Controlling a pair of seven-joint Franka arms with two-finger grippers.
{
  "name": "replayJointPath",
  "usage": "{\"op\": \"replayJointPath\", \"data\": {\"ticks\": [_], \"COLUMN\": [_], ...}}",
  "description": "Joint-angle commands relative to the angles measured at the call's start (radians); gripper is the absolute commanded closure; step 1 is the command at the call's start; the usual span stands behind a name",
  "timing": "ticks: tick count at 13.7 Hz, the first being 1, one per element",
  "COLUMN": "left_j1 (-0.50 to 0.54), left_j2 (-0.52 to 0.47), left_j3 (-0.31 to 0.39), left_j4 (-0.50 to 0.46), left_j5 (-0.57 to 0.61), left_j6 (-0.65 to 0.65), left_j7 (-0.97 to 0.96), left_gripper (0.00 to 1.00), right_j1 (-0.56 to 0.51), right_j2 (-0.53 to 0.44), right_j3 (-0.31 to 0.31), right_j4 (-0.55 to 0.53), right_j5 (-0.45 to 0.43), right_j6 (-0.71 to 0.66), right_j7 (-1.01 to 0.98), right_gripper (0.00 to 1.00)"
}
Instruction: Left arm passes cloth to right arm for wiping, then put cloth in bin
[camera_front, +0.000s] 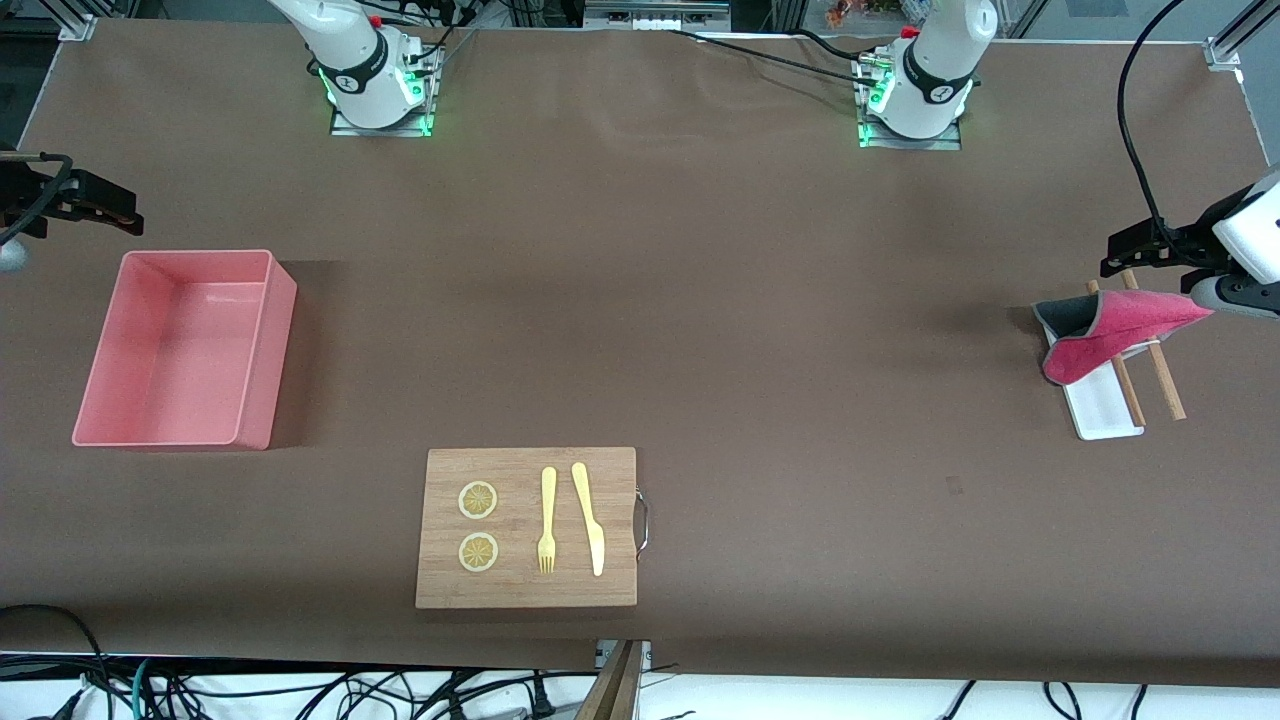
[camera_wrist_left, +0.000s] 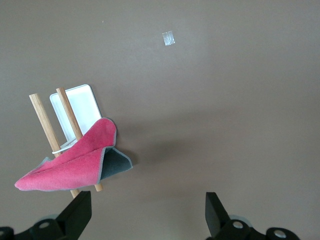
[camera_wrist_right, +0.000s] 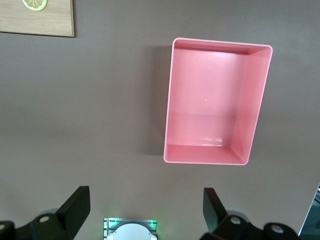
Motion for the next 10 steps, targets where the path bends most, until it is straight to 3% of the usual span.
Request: {"op": "replayJointPath", "data": {"ticks": [1, 10], "left_j1": [0.005, 0.005], "left_j2": [-0.023, -0.012], "left_j3": [-0.007, -0.008], "left_j4": [-0.016, 0.002], "left_j5": [-0.007, -0.005], "left_j6": [0.005, -0.003], "left_j7": [-0.012, -0.012], "left_gripper": [0.00, 0.00], "right_j1": [-0.007, -0.009], "right_j2": [0.000, 0.000], "right_j3": [0.000, 0.000], "right_j4": [0.008, 0.009], "right_j5": [0.017, 0.017], "right_j6": [-0.003, -0.003], "right_j7": [-0.011, -0.011], "right_gripper": [0.00, 0.00]}}
